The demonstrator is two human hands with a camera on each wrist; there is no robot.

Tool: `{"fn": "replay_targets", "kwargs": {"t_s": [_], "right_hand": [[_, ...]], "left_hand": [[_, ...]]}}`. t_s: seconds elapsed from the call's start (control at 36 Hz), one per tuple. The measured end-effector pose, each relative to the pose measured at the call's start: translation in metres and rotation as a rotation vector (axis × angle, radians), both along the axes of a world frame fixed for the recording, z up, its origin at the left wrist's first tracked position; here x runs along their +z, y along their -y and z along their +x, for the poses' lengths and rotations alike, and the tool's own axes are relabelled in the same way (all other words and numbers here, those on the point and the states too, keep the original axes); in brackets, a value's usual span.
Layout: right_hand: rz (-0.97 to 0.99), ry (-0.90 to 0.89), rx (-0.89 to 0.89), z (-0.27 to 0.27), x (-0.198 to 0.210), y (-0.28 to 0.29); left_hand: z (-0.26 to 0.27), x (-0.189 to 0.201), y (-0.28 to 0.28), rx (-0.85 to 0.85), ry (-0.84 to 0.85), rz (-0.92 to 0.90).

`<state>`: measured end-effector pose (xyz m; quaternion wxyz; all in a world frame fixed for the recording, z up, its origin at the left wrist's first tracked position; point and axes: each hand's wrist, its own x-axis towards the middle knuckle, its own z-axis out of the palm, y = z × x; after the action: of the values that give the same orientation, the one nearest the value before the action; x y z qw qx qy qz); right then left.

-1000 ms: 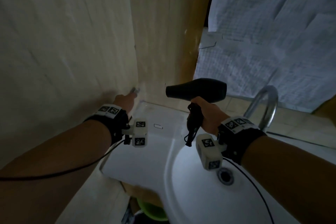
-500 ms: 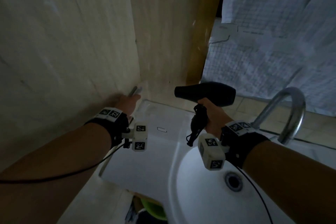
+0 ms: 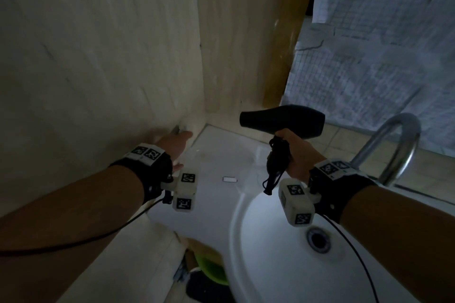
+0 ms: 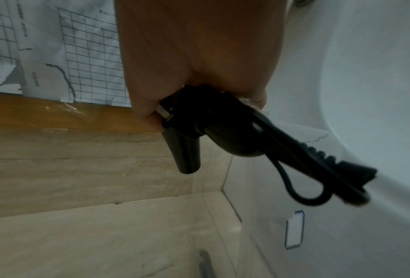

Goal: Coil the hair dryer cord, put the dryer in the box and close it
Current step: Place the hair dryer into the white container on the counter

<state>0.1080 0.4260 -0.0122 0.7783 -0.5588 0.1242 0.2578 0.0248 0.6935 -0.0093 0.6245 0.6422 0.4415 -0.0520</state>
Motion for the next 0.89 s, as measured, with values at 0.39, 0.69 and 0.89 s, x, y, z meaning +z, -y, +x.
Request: {"fn": "replay_targets", "kwargs": {"t_s": [0.39,0.69,0.89], "right_hand": [[-0.068,0.058,0.212,-0.049,-0.003,0.007],[-0.111,0.059,0.289,-0.074,0.0,0.01],[-0.204,0.144,0.296,-0.078,0.011,0.004]], "left_hand": [[-0.097,-0.002,0.011,0.016,-0.068,0.087],[-0.136,0.003,0.015,0.01,-0.115,0.098],[-0.138,0.012,0.013,-0.066,-0.152,0.158]]}}
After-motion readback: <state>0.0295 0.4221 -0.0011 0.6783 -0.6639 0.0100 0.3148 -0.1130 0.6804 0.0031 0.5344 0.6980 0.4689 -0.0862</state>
